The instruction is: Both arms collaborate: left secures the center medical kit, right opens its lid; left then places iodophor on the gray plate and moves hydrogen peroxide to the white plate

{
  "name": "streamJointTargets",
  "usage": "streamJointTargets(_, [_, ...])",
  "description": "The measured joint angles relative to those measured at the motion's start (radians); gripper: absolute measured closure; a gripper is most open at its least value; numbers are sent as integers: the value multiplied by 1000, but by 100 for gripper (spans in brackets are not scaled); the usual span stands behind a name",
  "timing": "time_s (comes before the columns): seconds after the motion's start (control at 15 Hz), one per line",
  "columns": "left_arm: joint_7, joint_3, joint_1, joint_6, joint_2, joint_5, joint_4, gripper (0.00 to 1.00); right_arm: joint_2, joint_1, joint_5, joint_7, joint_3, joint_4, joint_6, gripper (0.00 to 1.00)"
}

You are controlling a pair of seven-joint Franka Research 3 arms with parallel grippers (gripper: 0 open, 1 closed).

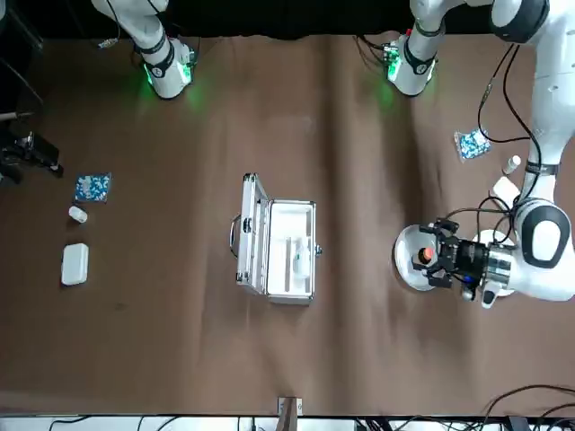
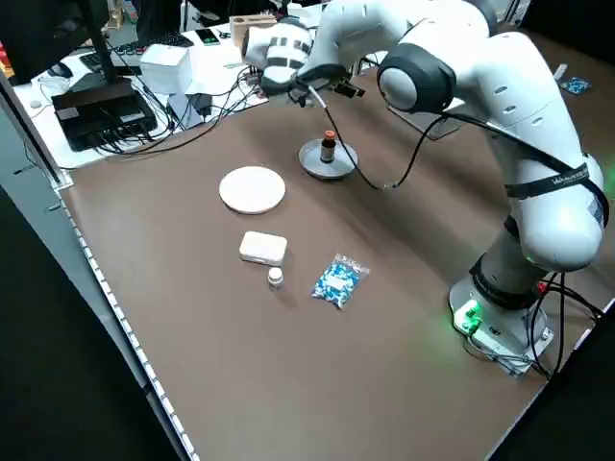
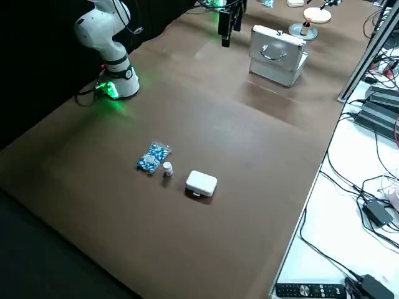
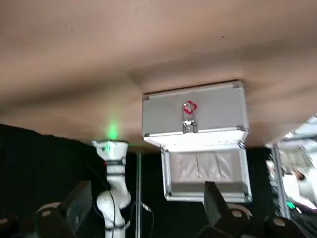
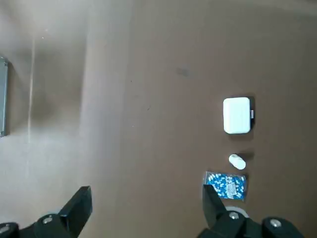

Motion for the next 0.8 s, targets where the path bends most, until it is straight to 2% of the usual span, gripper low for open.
streamJointTargets(0.2, [-55,-1,-99,38,-23,129,66,0,0,-1,0,0,-2,1,0,1])
streamJointTargets(0.4, [-81,-1,-208,76,-45,215,131,0,-1,-6,0,0,-6,1,0,1])
streamJointTargets(0.6, [-87,-1,-289,121,-78,316,147,0,-4,-12,0,0,-7,4,-31,1])
streamJointTargets(0.8, [-87,-5,-342,149,-100,420,149,0,-10,-12,0,0,-6,35,-116,1])
